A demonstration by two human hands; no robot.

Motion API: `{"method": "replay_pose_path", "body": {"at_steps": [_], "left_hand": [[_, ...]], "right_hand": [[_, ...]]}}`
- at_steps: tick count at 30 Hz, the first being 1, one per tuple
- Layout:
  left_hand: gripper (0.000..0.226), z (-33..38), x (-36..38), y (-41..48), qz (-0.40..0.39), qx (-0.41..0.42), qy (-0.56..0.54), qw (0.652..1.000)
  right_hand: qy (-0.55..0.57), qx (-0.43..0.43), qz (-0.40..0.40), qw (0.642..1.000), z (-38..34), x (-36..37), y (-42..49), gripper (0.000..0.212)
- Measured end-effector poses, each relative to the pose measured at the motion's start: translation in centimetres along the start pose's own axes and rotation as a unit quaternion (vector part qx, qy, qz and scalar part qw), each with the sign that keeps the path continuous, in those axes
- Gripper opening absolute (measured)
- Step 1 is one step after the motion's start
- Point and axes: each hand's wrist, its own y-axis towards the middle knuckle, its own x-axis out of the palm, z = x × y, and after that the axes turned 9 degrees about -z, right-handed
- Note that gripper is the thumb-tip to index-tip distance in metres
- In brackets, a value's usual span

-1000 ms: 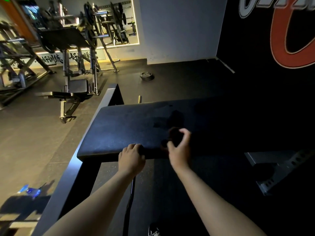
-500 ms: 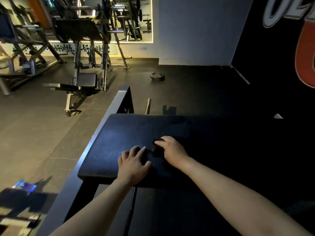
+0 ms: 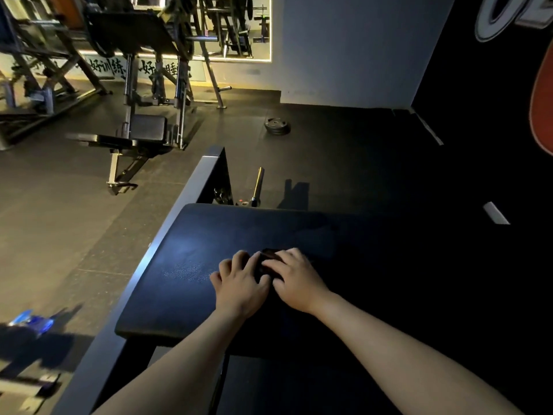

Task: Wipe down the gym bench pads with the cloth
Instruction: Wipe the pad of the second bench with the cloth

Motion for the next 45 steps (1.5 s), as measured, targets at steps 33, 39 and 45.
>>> {"method": "replay_pose_path", "body": {"at_steps": [33,39,45], "left_hand": [[0.056,11.5,2.8,4.6,0.014,-0.187,-0.001,0.982],[0.057,11.9,3.5,5.7,0.016,-0.173,-0.012,0.985],[0.062,11.9,4.0,6.3,0.02,-0.191,0.017,0.981]], "right_hand": [[-0.013,0.084,-0.068,0.994,17.7,-7.9,12.6,0.03],[0.042,0.198,-0.115,0.973,19.3,-9.6,13.5,0.028],[0.115,0.08,-0.14,0.98,11.5,-8.2,16.3,0.034]]}}
